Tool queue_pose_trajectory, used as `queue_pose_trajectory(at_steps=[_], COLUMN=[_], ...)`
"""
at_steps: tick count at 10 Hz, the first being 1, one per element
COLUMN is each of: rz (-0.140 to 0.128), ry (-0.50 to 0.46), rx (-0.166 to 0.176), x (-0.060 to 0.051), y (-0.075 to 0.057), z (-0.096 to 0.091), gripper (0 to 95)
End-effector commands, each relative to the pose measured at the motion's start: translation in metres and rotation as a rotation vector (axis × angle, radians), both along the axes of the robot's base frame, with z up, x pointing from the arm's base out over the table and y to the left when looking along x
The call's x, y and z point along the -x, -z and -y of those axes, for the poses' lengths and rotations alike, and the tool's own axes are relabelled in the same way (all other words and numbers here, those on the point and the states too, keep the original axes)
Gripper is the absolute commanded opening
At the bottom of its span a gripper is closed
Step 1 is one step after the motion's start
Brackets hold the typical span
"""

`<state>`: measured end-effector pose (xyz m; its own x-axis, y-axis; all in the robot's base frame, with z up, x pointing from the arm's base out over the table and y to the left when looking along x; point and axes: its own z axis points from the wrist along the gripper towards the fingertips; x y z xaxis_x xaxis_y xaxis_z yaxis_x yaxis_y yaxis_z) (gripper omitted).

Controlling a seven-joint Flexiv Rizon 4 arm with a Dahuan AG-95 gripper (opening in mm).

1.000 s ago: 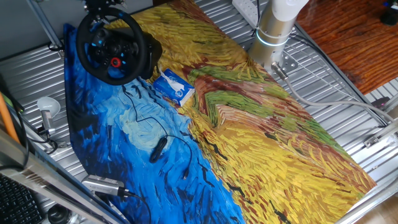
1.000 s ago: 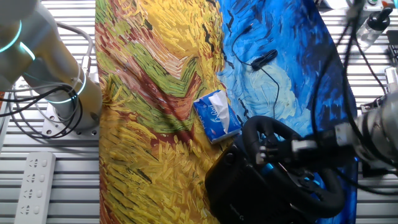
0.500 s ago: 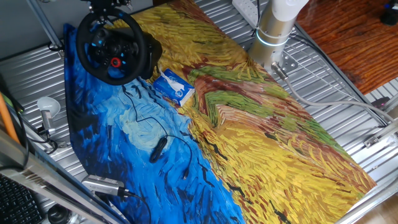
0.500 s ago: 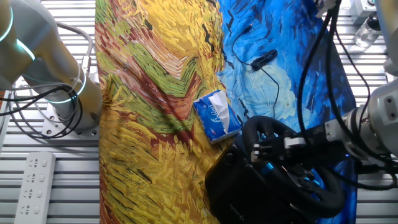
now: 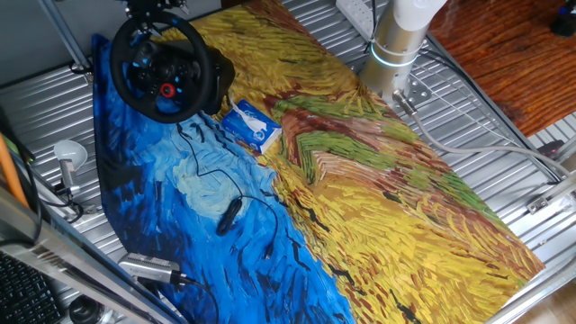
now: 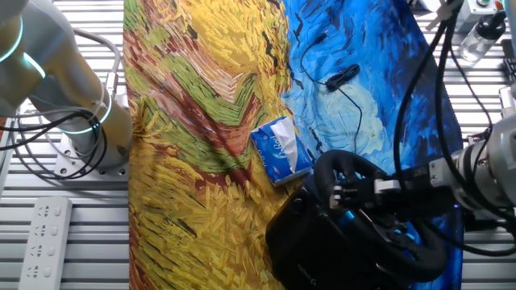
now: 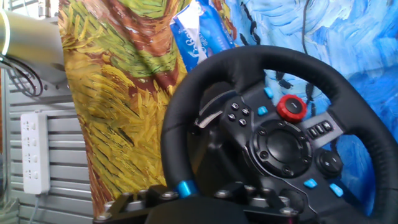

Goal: Rotate the steering wheel 90 degrees clockwise

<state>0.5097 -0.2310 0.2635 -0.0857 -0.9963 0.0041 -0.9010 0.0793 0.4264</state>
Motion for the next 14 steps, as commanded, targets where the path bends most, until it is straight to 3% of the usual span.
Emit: queue_pose_trajectory(at_steps=[1,11,14], rz=[0.004,0.010,0.016], ry=[-0.019,-0.024,-0.029], rx=[-0.013,-0.023,-0.020], x=[0.0015,0.0015,0.0105], y=[0.0008,0.0008,0.0035], z=[-0.0005,-0.0005,0.0004], gripper=[76.0,76.0,76.0])
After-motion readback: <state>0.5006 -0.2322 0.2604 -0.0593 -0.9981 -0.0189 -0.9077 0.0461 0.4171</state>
